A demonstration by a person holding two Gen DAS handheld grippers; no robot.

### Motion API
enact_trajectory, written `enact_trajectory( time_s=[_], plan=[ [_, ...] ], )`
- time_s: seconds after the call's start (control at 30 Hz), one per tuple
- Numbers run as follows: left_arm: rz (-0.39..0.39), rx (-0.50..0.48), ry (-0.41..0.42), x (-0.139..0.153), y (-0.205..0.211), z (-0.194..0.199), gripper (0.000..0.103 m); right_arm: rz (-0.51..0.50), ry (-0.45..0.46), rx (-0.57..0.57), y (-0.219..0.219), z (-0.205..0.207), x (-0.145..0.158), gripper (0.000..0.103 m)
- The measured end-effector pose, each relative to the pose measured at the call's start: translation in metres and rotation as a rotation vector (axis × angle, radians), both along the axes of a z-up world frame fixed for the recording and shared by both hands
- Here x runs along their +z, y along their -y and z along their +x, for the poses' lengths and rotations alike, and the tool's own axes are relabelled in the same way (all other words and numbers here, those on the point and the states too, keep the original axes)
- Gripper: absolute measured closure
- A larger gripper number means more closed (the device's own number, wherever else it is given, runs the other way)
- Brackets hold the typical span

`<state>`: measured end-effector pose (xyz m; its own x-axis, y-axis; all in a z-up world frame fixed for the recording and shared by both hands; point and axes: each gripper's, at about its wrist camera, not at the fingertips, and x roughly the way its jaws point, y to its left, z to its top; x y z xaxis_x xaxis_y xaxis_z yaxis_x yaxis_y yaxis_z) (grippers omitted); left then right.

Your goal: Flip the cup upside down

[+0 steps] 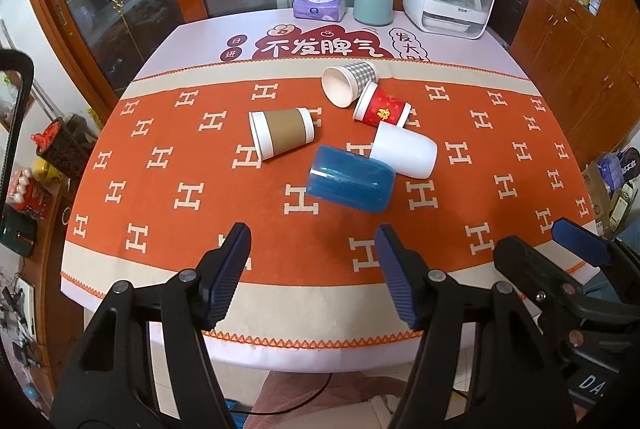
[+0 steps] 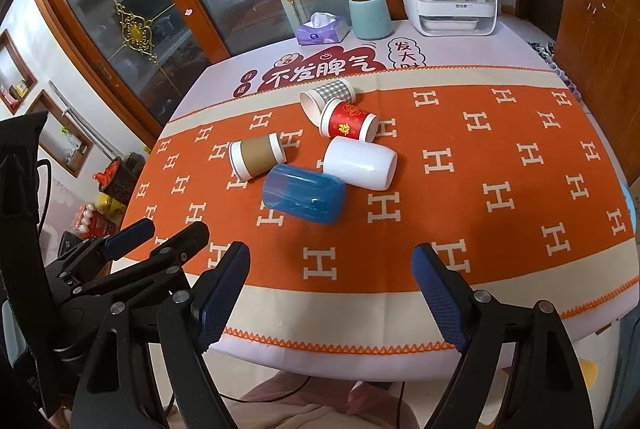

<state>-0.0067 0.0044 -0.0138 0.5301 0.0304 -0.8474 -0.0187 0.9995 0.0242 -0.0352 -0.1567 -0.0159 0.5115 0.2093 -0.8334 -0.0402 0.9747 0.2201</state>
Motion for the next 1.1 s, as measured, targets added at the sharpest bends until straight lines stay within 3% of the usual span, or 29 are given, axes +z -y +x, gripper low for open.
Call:
enact_trajectory(
  time_s=[0.6, 1.1],
  plan=[
    [0.009, 0.008, -0.003, -0.002, -0.004, -0.007, 0.041, 0.022, -0.024, 0.009, -0.008, -0.002, -0.006, 0.019],
    [0.02, 0.011, -0.053, -0.014, -0.011, 0.004, 0.041, 0.051, -0.076, 0.02, -0.01, 0.014, -0.022, 0.019]
  ],
)
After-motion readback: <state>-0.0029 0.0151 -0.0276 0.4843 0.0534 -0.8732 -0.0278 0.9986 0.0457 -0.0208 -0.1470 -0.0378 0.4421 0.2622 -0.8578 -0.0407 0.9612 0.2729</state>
